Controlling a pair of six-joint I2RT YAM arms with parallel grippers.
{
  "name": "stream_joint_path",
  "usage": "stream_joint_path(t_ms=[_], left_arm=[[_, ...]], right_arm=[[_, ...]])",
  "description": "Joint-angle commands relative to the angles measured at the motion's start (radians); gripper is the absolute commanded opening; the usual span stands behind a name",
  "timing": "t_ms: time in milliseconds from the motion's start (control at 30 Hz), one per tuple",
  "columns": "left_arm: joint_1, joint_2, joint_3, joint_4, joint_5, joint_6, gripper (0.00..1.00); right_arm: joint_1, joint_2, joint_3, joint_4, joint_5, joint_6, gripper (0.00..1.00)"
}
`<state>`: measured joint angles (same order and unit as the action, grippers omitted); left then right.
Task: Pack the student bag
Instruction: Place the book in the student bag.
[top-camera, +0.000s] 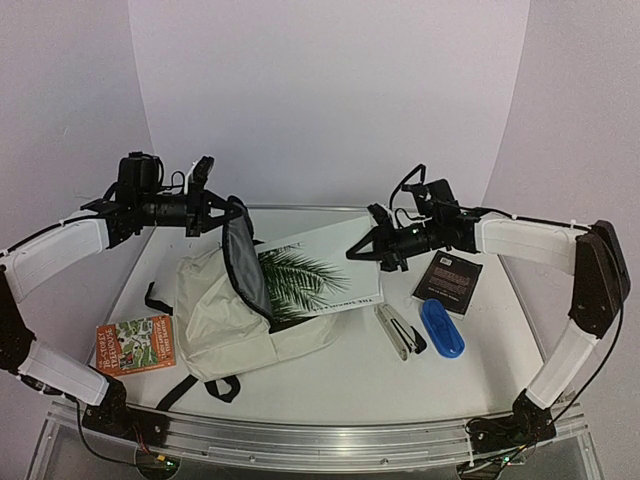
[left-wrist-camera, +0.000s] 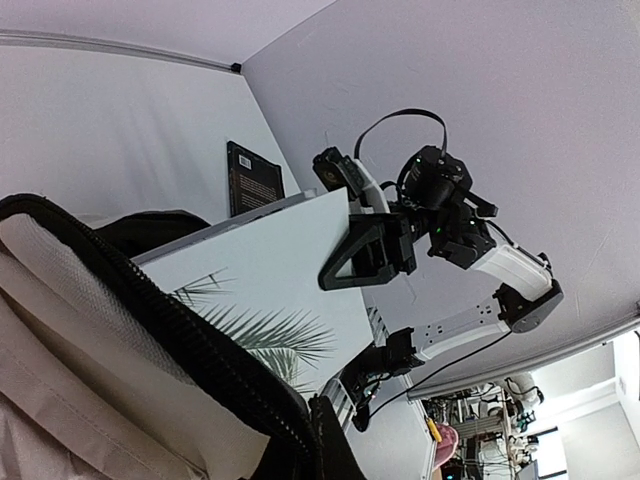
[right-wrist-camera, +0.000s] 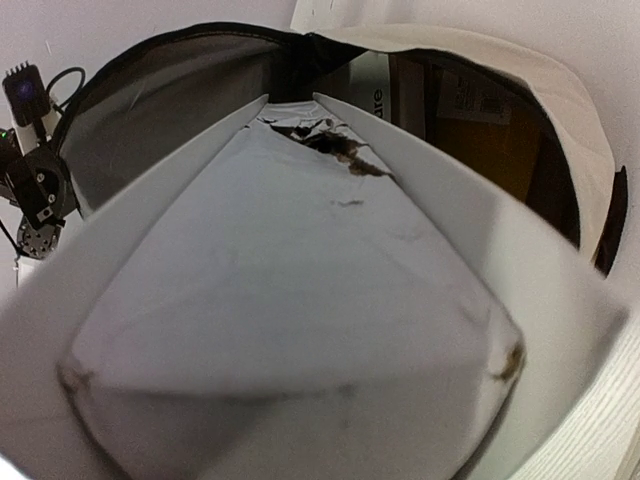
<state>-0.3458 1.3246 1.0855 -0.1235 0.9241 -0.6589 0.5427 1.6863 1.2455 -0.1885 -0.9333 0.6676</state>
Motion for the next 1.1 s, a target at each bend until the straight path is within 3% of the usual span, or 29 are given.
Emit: stream_joint_path(t_ms=[0,433,867,967,1067], left_arm=[[0.000,0.010,0.080,0.084,0.103,0.013,0.00],[-0.110,0.160,0.216,0.076,0.204,0.054,0.00],[-0.223,0.302,0.313,0.110,0.221,0.060,0.00],[-0.222,0.276,0.301,0.072,0.159,0.096,0.00],[-0.219,0.235,0.313,-0.060,0.048,0.177,0.00]], right_arm=[[0.024,0.060,0.070,0.153,-0.049,0.073,0.24],[0.125,0.265,0.249,0.150,0.083,0.056,0.24],[0.222,0.460,0.429,0.149,0.296,0.035,0.34],[0.223,0.451,0.432,0.145,0.355,0.028,0.43],[0.223,0.406,0.401,0.130,0.404,0.004,0.59]])
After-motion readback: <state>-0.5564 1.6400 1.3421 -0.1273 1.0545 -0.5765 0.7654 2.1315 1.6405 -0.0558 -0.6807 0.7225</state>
